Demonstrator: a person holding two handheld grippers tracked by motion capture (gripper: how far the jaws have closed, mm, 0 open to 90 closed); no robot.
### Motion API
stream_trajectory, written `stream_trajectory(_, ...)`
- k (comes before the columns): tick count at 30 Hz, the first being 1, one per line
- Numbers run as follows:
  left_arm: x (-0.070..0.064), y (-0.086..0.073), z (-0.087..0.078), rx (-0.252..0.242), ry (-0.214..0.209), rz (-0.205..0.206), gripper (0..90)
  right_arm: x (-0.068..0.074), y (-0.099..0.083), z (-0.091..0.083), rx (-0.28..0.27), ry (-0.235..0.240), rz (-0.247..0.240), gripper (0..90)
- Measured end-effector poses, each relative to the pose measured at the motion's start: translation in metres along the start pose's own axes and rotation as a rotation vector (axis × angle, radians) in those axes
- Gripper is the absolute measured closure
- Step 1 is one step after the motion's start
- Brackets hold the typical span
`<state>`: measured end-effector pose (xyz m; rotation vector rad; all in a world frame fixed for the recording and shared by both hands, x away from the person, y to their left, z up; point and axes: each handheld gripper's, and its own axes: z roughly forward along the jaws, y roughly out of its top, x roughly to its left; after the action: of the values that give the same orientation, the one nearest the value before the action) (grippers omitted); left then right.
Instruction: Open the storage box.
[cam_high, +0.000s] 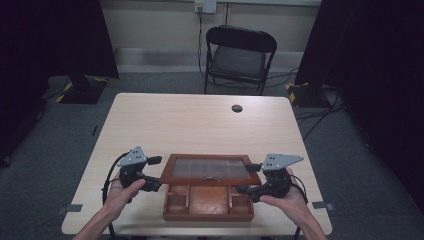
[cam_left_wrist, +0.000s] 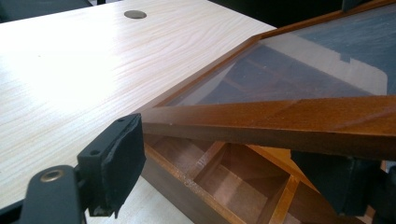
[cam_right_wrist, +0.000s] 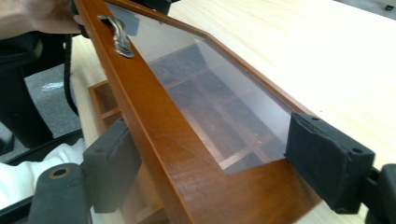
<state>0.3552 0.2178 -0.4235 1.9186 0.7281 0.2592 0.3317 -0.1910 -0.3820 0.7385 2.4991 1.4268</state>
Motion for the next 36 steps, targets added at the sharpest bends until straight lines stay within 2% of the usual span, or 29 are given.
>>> stream_trajectory(5,0.002,0.003,0.0,-0.021,0.007,-0.003,17.5,-0.004,0.0,-0.001,-0.022,-0.037,-0.002,24.4)
stream_trajectory(10,0.001,0.007,0.002,-0.014,0.008,0.001,17.8,-0.008,0.0,-0.001,-0.026,-0.043,0.007,25.4)
stream_trajectory(16,0.003,0.013,0.004,-0.011,0.006,-0.007,18.5,-0.011,0.001,-0.003,-0.066,-0.064,0.014,31.3)
stream_trajectory(17,0.003,0.013,0.004,-0.016,-0.01,-0.016,20.3,-0.011,0.003,-0.004,-0.069,-0.064,0.012,32.9)
stream_trajectory(19,0.003,0.013,0.006,-0.016,-0.007,-0.018,25.9,-0.012,0.004,-0.004,-0.07,-0.058,0.013,33.7)
stream_trajectory(26,0.008,0.014,0.008,-0.028,0.008,-0.041,25.0,-0.017,0.008,-0.003,-0.089,-0.047,0.046,35.2)
stream_trajectory(31,0.009,0.014,0.009,-0.043,0.015,-0.046,28.8,-0.02,0.01,-0.001,-0.093,-0.043,0.056,37.3)
stream_trajectory(36,0.01,0.02,0.011,-0.038,0.014,-0.034,31.8,-0.024,0.014,-0.001,-0.1,-0.039,0.064,40.8)
